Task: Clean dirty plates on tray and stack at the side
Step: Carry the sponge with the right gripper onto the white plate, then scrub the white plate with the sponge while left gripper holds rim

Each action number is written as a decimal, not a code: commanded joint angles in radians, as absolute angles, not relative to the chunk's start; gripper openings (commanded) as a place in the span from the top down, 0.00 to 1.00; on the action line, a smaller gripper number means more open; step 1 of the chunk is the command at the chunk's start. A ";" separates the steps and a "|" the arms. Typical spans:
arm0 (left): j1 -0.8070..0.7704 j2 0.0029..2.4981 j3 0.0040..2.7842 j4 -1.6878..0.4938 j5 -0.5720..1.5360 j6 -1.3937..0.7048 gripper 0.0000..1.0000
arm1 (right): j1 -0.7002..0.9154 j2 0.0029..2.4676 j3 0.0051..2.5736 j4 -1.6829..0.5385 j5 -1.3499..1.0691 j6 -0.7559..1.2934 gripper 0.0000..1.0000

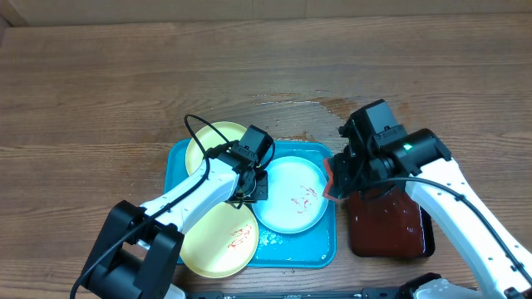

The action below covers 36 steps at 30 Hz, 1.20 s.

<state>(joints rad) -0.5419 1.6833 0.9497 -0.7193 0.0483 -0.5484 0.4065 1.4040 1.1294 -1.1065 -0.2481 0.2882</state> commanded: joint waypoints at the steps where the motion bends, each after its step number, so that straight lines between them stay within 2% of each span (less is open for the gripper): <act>1: -0.543 1.688 0.945 -0.708 0.036 -0.561 0.96 | 0.414 1.452 1.145 -1.082 -0.257 0.310 0.96; 16: -0.543 1.688 0.945 -0.702 0.075 -0.561 0.96 | 0.543 1.687 1.143 -0.939 -0.294 0.319 0.96; 22: -0.543 1.688 0.945 -0.703 0.079 -0.561 0.96 | 0.550 1.799 1.121 -0.905 -0.294 0.313 0.96; 28: -0.543 1.688 0.945 -0.702 0.096 -0.560 0.96 | 0.550 1.818 1.120 -0.899 -0.298 0.272 0.96; 36: -0.543 1.688 0.945 -0.702 0.102 -0.553 0.96 | 0.559 1.818 1.120 -0.877 -0.406 0.121 0.96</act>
<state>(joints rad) -0.5419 1.6806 0.9508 -0.7029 0.0780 -0.5484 0.5510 1.8244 1.1194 -0.8906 -0.3588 0.1818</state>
